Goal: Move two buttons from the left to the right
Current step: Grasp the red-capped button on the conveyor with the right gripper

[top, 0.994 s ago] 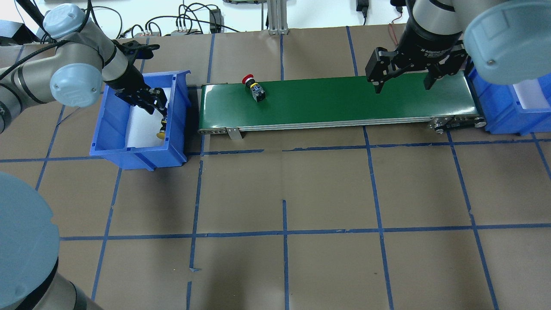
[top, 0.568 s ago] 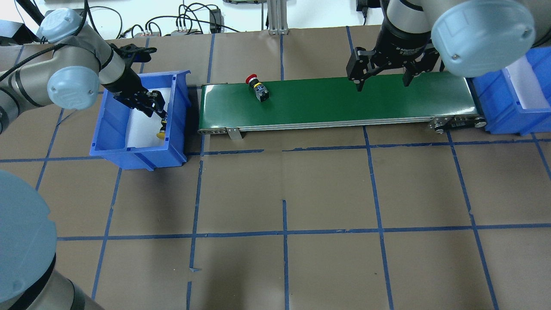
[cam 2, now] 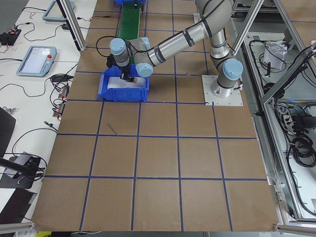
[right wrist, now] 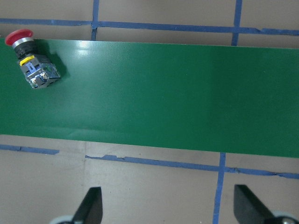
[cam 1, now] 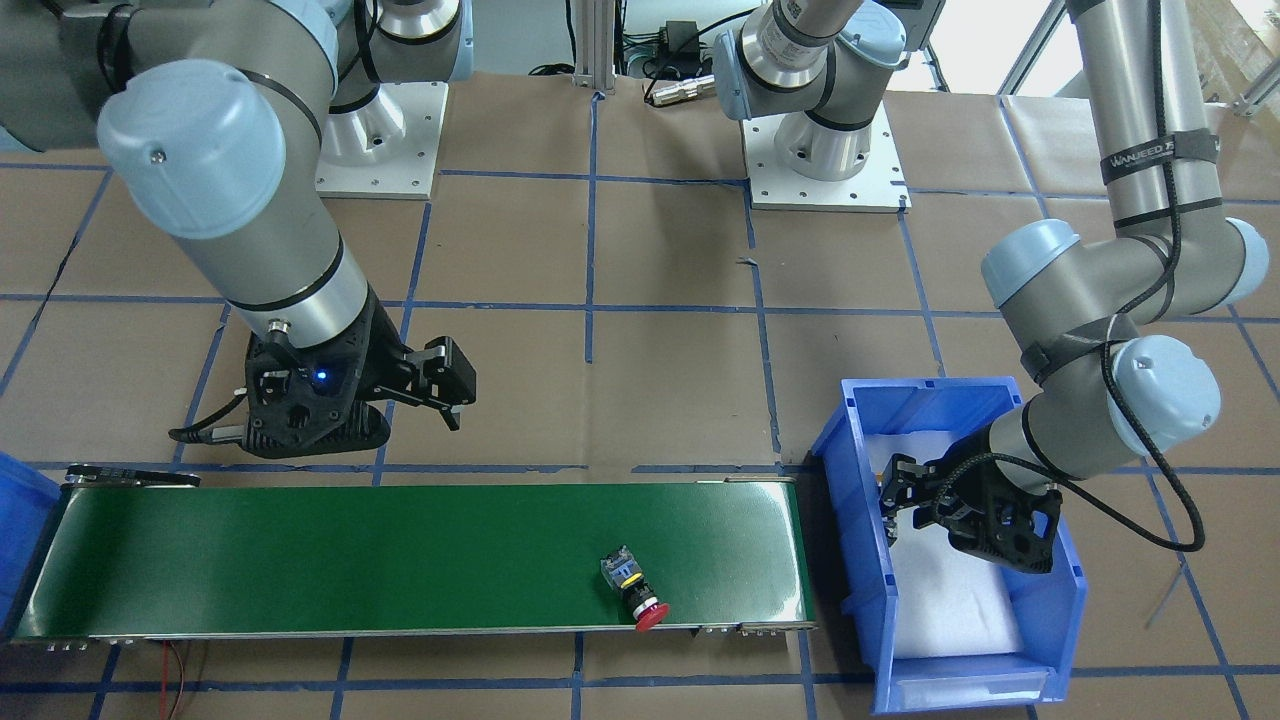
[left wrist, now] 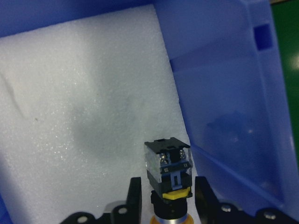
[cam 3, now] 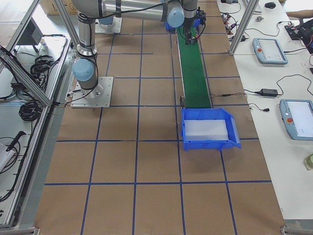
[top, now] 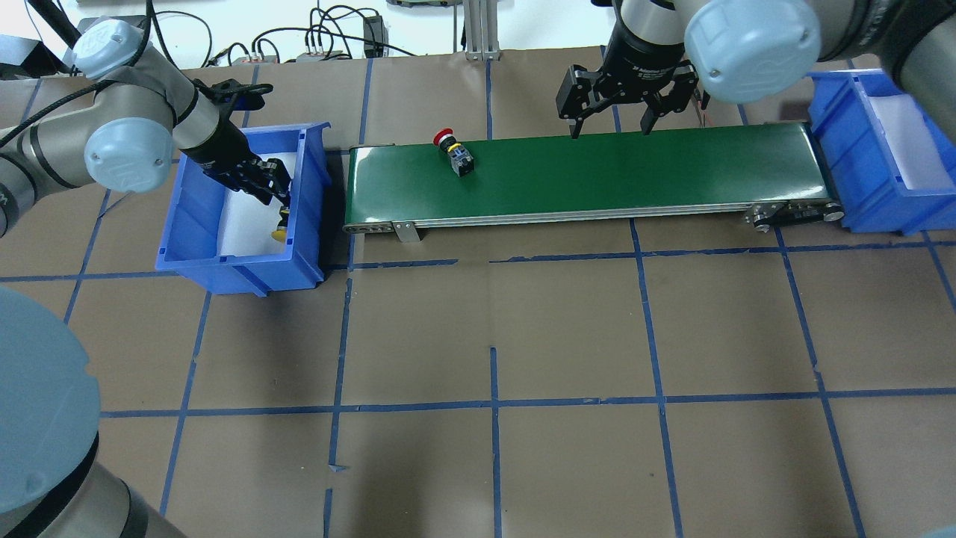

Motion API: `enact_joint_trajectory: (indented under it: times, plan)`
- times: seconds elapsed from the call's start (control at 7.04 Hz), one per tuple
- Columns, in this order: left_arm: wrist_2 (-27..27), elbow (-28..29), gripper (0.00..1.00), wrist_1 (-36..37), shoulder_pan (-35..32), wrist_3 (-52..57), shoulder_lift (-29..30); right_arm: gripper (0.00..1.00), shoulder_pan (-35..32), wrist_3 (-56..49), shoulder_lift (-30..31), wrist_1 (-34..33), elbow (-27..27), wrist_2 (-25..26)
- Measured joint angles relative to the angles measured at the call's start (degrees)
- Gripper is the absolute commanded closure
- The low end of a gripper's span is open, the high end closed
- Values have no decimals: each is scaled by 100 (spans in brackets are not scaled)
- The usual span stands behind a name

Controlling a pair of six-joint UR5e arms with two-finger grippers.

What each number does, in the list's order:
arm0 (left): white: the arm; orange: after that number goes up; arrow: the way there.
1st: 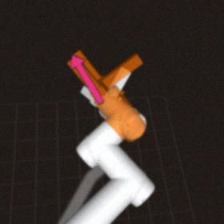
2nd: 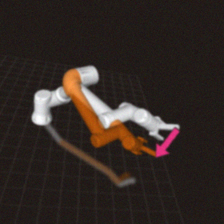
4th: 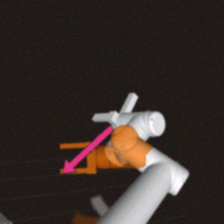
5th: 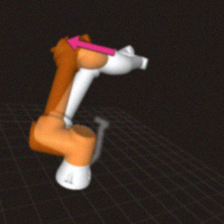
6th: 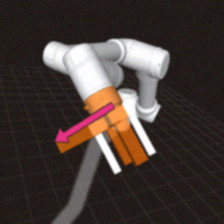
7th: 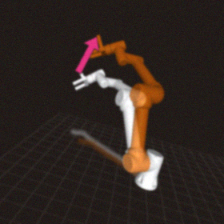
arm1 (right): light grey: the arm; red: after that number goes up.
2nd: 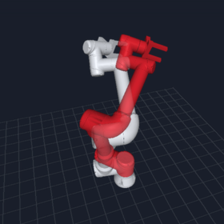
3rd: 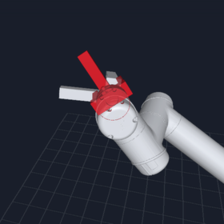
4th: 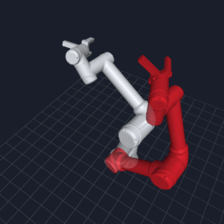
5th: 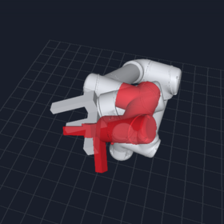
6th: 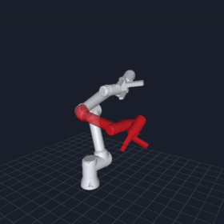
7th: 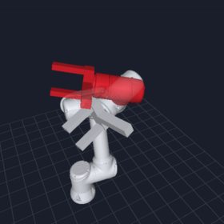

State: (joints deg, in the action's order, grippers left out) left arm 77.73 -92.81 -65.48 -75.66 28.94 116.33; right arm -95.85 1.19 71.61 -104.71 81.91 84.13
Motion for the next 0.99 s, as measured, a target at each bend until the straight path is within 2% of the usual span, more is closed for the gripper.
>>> enact_joint_trajectory:
  times: [0.57, 0.99]
  plan:
    - [-12, 0, 51, 0, 13, 9, 3, 1, -424, 430, -920, -467, -537, 105]
    - [-203, 0, 51, -11, 72, 10, -18, 0, -714, 977, -1280, -619, -676, 584]
